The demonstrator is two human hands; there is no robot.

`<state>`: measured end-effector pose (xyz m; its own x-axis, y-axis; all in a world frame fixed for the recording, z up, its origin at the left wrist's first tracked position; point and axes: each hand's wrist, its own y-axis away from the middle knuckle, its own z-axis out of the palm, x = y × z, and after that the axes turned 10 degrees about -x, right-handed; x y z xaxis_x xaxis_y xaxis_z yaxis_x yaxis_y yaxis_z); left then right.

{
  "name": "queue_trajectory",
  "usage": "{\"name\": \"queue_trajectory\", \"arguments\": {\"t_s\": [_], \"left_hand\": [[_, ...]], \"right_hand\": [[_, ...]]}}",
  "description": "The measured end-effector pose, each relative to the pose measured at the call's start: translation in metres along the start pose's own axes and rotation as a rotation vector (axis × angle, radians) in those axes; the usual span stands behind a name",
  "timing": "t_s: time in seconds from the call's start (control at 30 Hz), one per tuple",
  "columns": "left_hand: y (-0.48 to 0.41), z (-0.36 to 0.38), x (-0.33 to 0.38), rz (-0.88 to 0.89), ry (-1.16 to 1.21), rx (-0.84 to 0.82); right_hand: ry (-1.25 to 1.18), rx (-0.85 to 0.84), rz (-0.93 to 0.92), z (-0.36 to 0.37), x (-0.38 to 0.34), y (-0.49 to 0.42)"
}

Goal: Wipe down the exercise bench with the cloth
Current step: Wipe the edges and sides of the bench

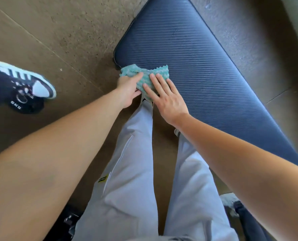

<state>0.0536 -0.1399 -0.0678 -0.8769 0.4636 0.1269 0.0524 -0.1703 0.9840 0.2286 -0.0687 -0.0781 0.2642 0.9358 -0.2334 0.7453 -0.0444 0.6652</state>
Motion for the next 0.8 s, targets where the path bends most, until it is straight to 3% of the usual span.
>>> {"name": "queue_trajectory", "arguments": {"t_s": [0.13,0.23,0.3,0.37,0.4,0.47,0.6,0.73,0.8], "left_hand": [[0.002,0.018,-0.025,-0.13,-0.144,-0.051],[-0.002,0.023,-0.033,-0.141,-0.294,0.013],[-0.005,0.021,-0.03,-0.125,-0.363,0.074],[-0.01,0.018,-0.024,-0.124,-0.299,0.062],[-0.012,0.016,-0.022,-0.13,-0.242,0.04],[-0.013,0.018,-0.017,-0.121,-0.18,0.0],[-0.017,0.022,-0.018,-0.092,-0.226,0.053],[-0.013,0.028,-0.03,-0.101,-0.364,0.093],[-0.013,0.031,-0.04,-0.118,-0.344,0.07]], "right_hand": [[-0.231,0.083,0.142,0.023,-0.008,0.037],[-0.652,0.291,0.471,0.026,-0.026,0.055],[-1.277,0.23,0.832,0.014,-0.038,0.047],[-2.078,-0.071,1.023,0.0,-0.047,0.03],[-2.359,-0.207,0.974,-0.007,-0.048,0.021],[-2.752,-0.243,0.836,-0.013,-0.048,0.002],[-3.394,0.112,0.784,-0.021,-0.041,-0.025],[-3.452,0.39,0.759,-0.014,-0.047,-0.019],[-3.455,0.453,0.783,-0.004,-0.049,-0.01]]}}
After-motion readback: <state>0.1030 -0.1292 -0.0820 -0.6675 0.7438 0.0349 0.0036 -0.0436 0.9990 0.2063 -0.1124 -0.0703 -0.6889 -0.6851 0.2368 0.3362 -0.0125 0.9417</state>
